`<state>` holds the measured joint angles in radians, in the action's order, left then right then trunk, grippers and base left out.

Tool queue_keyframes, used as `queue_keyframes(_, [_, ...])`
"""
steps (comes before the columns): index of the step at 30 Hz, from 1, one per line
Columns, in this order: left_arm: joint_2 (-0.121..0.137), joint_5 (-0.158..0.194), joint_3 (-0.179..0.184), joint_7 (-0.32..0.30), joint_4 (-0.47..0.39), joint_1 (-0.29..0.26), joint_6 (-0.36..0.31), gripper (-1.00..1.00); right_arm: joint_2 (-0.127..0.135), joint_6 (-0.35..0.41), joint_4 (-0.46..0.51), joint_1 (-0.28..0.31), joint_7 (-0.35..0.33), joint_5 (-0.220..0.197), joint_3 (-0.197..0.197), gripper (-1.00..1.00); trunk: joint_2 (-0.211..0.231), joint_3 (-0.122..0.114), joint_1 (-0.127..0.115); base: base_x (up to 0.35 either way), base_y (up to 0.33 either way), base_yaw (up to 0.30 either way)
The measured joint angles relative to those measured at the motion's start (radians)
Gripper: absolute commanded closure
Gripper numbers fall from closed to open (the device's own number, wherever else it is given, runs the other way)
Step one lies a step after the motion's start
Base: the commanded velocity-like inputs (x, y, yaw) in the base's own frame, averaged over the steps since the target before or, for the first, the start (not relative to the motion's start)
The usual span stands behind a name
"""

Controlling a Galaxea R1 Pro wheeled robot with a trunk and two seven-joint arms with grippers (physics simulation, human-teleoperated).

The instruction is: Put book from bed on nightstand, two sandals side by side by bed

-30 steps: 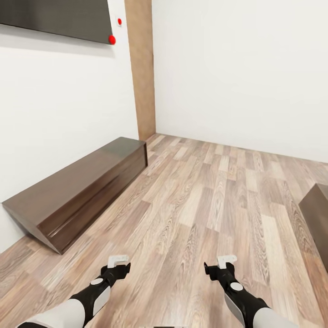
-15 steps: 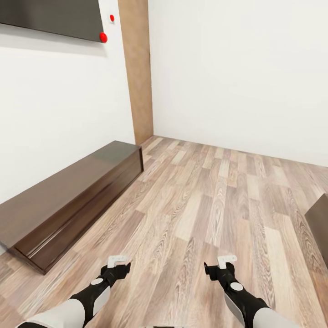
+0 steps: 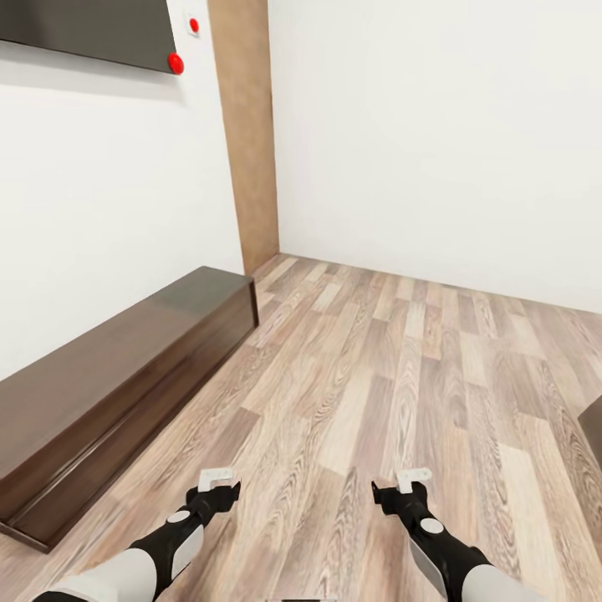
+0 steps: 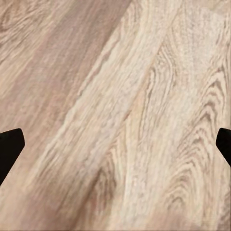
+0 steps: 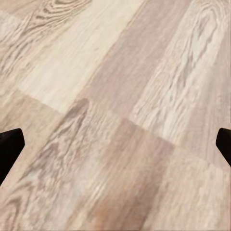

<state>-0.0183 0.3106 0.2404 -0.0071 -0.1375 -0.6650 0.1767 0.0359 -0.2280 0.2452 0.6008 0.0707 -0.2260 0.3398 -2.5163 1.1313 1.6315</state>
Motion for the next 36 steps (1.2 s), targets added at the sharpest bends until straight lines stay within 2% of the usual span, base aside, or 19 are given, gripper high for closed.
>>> queue_keyframes(6, [0.001,0.001,0.000,-0.001,-0.002,0.000,0.000,-1.00,-0.004,-0.001,0.001,0.000,-0.006,0.003,0.002,-1.00,0.000,0.000,0.000,0.331,0.000,-0.066])
queue_keyframes(30, [0.000,-0.002,0.008,0.000,-0.004,0.000,-0.002,-1.00,-0.001,-0.001,0.002,0.000,-0.008,0.002,0.001,-1.00,0.000,0.000,0.000,0.331,0.000,-0.269])
queue_keyframes(36, [0.000,-0.002,0.008,0.000,-0.004,0.000,-0.002,-1.00,0.000,-0.001,0.002,0.000,-0.002,0.001,0.000,-1.00,0.000,0.000,0.000,0.332,0.000,-0.104])
